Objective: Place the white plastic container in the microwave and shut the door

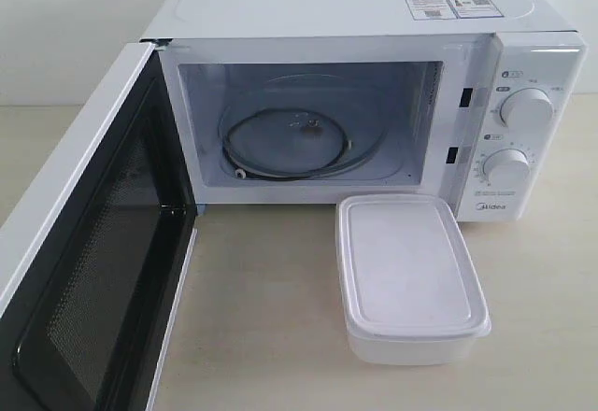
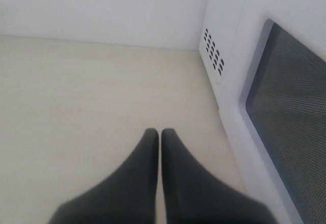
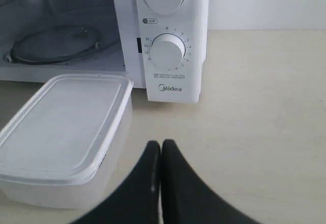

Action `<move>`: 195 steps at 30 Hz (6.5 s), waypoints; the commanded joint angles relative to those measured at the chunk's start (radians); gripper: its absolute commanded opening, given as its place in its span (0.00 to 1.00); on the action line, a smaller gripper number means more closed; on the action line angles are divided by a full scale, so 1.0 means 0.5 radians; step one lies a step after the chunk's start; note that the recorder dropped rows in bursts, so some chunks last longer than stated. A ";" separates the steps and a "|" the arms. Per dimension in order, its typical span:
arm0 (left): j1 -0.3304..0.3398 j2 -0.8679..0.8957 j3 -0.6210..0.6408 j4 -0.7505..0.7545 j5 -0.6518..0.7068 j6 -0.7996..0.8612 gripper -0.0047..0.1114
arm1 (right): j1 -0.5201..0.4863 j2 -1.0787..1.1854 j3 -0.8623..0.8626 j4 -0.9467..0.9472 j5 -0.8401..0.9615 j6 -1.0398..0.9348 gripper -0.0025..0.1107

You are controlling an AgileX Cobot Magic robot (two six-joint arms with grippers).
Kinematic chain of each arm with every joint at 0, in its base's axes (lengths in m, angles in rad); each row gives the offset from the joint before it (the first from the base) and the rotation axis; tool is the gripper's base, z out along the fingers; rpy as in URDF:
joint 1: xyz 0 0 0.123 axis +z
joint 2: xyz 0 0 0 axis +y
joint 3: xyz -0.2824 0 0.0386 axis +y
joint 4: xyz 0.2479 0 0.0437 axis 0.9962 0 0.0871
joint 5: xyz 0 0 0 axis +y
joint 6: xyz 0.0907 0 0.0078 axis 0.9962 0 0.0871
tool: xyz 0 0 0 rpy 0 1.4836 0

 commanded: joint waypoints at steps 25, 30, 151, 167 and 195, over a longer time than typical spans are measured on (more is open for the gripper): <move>-0.004 -0.006 0.006 0.001 -0.002 0.000 0.08 | -0.003 -0.010 -0.001 -0.009 -0.418 -0.026 0.02; -0.004 -0.006 0.006 0.001 -0.002 0.000 0.08 | -0.003 -0.010 -0.001 -0.001 -0.885 -0.026 0.02; -0.004 -0.006 0.006 0.001 -0.003 0.000 0.08 | -0.939 3.736 -1.384 -3.568 -3.008 3.576 0.02; -0.004 -0.006 0.006 0.001 -0.003 0.000 0.08 | -0.948 3.680 -1.384 -3.568 -2.657 3.713 0.30; -0.004 -0.006 0.006 0.001 -0.003 0.000 0.08 | -0.635 3.685 -1.376 -3.568 -2.577 3.806 0.43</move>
